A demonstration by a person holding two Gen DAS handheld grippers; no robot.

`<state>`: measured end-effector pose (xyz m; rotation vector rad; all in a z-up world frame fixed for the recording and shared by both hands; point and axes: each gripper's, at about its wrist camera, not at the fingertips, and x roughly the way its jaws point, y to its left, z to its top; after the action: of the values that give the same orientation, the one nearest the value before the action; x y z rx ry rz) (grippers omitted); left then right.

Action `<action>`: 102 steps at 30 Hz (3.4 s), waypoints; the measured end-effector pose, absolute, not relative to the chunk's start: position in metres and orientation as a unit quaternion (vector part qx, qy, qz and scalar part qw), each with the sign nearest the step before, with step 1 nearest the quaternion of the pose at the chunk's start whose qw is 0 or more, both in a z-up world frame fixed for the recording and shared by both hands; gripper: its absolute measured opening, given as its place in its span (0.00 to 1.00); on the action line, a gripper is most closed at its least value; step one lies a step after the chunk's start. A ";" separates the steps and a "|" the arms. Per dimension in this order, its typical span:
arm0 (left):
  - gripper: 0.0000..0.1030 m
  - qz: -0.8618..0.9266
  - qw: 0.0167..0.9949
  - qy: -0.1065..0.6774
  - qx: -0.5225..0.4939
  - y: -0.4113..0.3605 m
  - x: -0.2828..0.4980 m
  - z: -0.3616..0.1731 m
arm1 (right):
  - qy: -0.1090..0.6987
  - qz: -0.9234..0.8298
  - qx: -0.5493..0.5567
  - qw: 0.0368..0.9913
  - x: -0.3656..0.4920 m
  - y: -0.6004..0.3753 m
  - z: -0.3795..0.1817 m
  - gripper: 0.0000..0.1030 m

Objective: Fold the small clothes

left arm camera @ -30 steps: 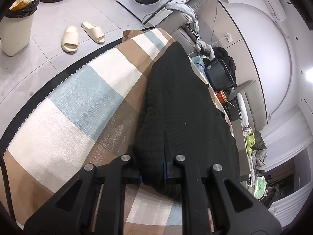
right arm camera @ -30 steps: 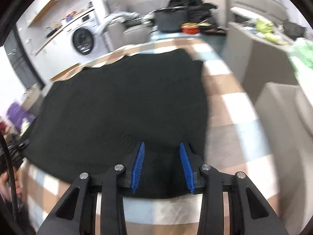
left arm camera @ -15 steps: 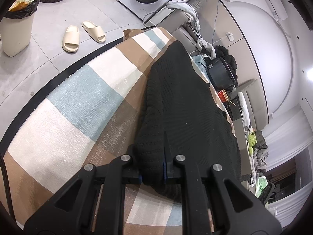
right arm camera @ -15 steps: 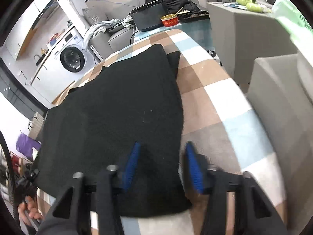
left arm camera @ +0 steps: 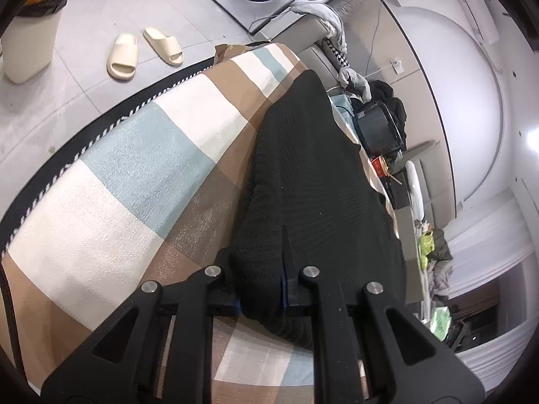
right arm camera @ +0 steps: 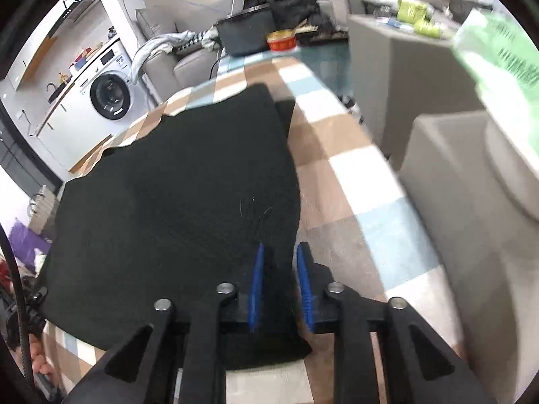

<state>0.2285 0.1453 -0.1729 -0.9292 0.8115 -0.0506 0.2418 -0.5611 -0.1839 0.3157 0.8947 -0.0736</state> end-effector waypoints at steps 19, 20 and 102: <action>0.07 -0.054 0.864 0.343 -0.365 0.109 0.266 -0.123 | 0.412 0.082 0.129 0.898 0.231 -0.494 -0.169 0.27; 0.06 -0.062 0.872 0.337 -0.350 0.102 0.269 -0.111 | 0.409 0.081 0.131 0.899 0.230 -0.496 -0.168 0.27; 0.99 -0.178 0.853 0.476 -0.119 -0.071 0.339 -0.157 | 0.419 0.014 0.064 0.905 0.336 -0.558 -0.154 0.05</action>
<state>0.3394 -0.0711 -0.1574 -0.2510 1.0012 -0.3736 0.3362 -0.5584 -0.1538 0.1331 0.8658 0.0291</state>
